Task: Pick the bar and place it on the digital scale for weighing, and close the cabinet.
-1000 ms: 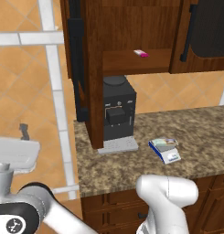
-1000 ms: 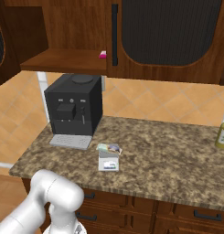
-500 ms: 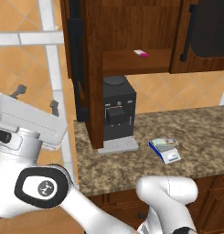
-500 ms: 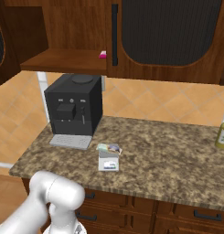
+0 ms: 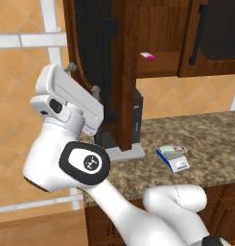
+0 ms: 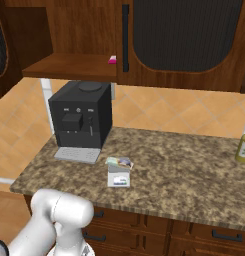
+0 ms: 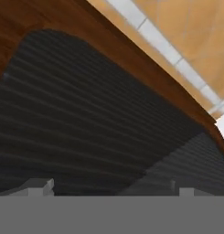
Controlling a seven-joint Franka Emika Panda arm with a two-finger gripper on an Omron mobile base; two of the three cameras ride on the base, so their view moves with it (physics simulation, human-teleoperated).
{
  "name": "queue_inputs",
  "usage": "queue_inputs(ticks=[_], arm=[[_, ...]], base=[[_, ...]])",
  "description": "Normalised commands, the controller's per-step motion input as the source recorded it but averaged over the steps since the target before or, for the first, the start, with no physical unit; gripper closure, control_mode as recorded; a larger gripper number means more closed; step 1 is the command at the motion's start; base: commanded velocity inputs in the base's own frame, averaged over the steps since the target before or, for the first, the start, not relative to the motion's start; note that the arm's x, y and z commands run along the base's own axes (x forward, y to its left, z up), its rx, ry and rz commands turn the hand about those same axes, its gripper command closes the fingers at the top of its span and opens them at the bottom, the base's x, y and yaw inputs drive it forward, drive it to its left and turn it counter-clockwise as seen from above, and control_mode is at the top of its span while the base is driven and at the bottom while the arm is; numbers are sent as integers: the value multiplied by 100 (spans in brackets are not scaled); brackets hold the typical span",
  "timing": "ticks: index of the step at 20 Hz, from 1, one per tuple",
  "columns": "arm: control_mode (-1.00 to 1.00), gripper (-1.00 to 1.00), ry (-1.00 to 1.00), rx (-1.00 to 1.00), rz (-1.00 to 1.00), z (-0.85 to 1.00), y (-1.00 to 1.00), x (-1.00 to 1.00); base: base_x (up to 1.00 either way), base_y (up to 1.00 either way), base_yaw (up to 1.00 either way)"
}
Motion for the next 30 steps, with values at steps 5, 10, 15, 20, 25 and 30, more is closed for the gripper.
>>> queue_inputs(ticks=[5, 10, 15, 20, 25, 30], arm=[[-100, -100, 7, 23, 0, 21, -100, 55], [-100, -100, 27, 23, 8, 0, -100, 97], [-100, -100, 28, 20, 20, -1, -95, 100], [-100, -100, 13, 18, 28, -14, -81, 100], [-100, -100, 4, 8, 30, -18, -53, 100], [-100, -100, 4, 6, 27, -17, -44, 85]], base=[[0, 0, 0], [0, 0, 0], [0, 0, 0], [0, 0, 0], [0, 0, 0], [0, 0, 0]])
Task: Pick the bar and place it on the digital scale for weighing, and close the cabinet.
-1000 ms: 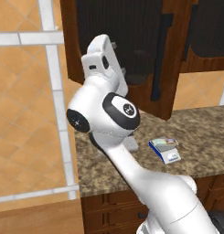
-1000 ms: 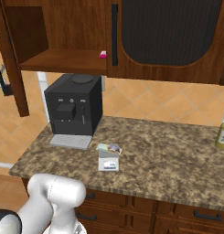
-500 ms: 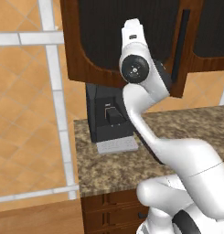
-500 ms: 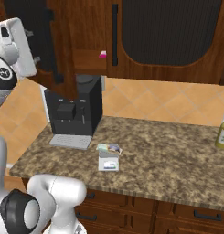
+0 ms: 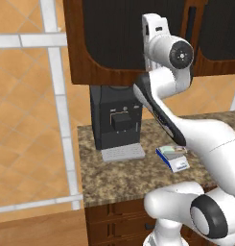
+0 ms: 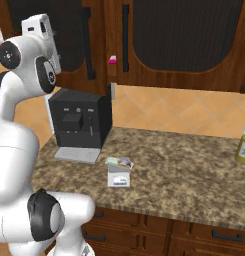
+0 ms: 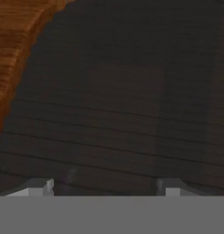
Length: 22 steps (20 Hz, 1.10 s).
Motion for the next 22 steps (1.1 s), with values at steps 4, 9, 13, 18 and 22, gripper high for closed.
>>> queue_inputs(ticks=[4, 9, 13, 18, 22], arm=[[-100, -100, 0, 2, 24, -34, -24, 99], [-100, -100, 9, 1, 14, -23, -4, 100], [-100, -100, 1, 0, 8, -29, 0, 98], [-100, -100, -3, 0, 3, -36, -1, 24], [-100, -100, 0, 0, 0, -67, 0, 45]], base=[[0, 0, 0], [0, 0, 0], [0, 0, 0], [0, 0, 0], [0, 0, 0]])
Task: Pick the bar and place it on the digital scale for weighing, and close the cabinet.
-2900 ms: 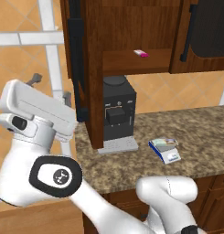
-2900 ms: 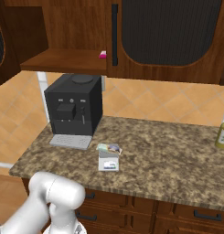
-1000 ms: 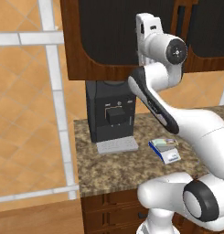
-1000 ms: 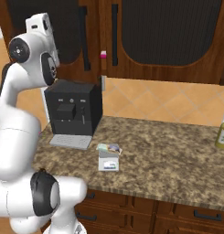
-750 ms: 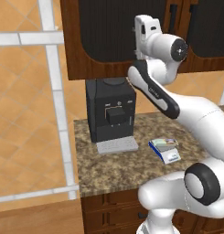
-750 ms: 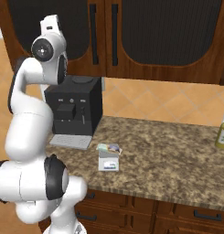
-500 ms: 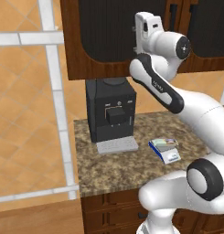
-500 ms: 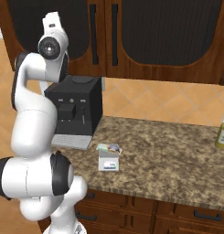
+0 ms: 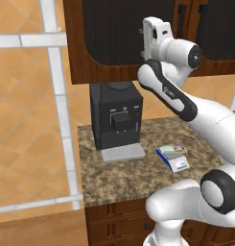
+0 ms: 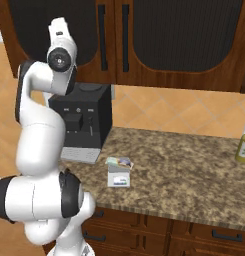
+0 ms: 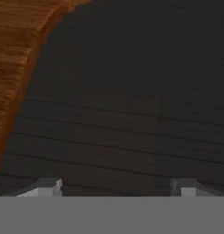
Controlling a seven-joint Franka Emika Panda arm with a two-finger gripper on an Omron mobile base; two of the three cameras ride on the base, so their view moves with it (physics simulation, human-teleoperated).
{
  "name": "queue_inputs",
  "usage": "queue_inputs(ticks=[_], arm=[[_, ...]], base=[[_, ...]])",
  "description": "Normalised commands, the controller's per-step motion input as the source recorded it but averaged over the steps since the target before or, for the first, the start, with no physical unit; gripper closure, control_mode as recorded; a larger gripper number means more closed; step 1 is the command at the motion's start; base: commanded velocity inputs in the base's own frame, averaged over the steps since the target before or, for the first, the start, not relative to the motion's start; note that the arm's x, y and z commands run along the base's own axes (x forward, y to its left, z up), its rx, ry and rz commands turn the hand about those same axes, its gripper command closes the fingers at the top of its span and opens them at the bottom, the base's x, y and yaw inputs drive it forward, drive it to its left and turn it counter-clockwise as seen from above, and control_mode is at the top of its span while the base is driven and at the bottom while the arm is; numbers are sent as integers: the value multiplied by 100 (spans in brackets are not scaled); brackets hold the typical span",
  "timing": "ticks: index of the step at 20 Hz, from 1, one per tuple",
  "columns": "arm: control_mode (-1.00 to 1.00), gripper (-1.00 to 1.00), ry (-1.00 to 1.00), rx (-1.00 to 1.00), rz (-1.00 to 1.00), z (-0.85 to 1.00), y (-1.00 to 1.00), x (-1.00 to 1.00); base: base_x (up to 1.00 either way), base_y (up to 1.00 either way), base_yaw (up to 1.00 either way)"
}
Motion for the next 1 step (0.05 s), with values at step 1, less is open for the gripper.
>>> queue_inputs(ticks=[1], arm=[[-100, -100, 0, 0, 0, -74, 0, 60]], base=[[0, 0, 0]])
